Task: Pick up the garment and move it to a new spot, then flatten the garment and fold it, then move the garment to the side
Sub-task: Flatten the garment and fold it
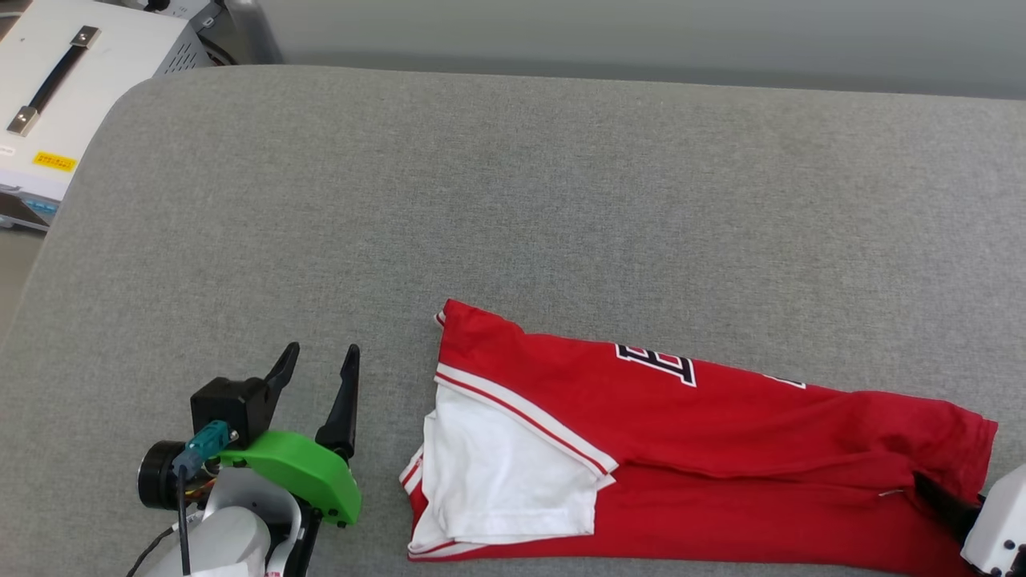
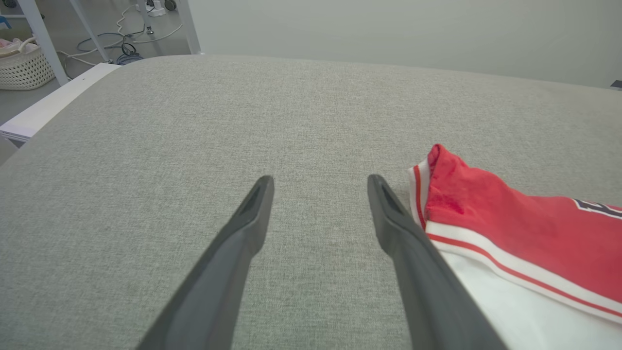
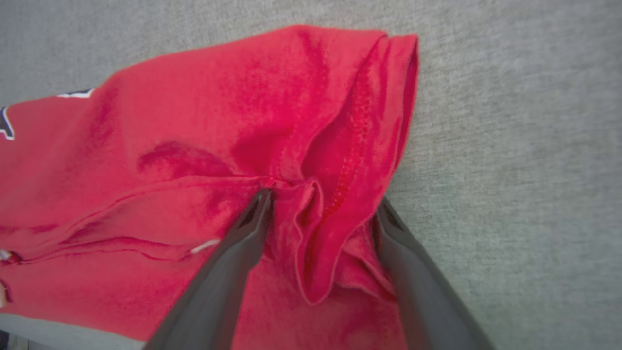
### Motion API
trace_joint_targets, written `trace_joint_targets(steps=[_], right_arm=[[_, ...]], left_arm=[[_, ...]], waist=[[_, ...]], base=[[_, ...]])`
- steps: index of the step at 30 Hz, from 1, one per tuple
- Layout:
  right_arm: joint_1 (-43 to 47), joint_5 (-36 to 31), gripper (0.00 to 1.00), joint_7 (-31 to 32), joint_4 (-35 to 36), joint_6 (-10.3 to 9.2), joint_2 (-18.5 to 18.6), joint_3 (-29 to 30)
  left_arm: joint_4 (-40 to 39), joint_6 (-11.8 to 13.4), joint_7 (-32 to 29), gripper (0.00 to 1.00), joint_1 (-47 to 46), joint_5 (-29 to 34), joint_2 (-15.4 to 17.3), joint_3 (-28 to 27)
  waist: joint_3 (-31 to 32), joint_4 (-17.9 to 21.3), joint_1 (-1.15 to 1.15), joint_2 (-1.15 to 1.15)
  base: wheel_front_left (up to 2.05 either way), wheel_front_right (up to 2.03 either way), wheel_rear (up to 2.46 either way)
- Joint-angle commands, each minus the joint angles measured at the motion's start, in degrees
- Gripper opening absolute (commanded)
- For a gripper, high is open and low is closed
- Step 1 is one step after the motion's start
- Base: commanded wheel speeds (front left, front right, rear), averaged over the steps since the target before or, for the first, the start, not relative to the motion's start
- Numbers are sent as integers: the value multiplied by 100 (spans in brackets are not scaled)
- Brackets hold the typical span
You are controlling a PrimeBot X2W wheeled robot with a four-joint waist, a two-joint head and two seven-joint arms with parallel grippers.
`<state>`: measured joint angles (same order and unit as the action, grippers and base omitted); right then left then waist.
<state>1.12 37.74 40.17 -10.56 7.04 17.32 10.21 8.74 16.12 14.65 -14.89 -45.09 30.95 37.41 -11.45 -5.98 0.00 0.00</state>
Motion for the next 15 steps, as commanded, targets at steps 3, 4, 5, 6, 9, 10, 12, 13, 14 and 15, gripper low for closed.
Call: trace_joint_targets(steps=[3, 4, 5, 6, 9, 10, 12, 13, 14, 15], right_arm=[[31, 70, 0, -96, -252, 45, -134, -300], [25, 61, 0, -152, -276, 45, -104, -299], [14, 46, 0, -224, -301, 45, -62, -295], [6, 27, 0, -282, -320, 45, -23, -292], [-33, -44, 0, -473, -362, 45, 141, -265], [-51, -54, 0, -520, -374, 45, 185, -246], [-99, -91, 0, -628, -402, 45, 291, -185], [-129, -140, 0, -693, -425, 45, 356, -144], [-156, -192, 0, -749, -441, 45, 412, -114], [-194, -254, 0, -822, -466, 45, 474, -70]], left_arm=[[56, -52, 34, 100, 106, 54, -35, -12], [68, -58, 34, 100, 107, 57, -38, -9], [80, -64, 34, 100, 107, 58, -44, -7], [89, -70, 34, 100, 108, 59, -48, -6], [119, -89, 34, 100, 110, 61, -65, 0], [124, -93, 34, 100, 111, 63, -72, 4], [135, -99, 34, 100, 117, 63, -84, 10], [142, -103, 34, 100, 120, 64, -89, 13], [147, -106, 34, 100, 121, 65, -94, 16], [152, -110, 34, 100, 121, 68, -101, 20]], waist=[[53, 36, 0, 0], [65, 42, 0, 0], [76, 50, 0, 0], [88, 57, 0, 0], [125, 80, 0, 0], [135, 88, 0, 0], [155, 102, 0, 0], [163, 109, 0, 0], [168, 113, 0, 0], [170, 118, 0, 0]], base=[[0, 0, 0], [0, 0, 0], [0, 0, 0], [0, 0, 0], [0, 0, 0], [0, 0, 0], [0, 0, 0], [0, 0, 0], [0, 0, 0], [0, 0, 0]])
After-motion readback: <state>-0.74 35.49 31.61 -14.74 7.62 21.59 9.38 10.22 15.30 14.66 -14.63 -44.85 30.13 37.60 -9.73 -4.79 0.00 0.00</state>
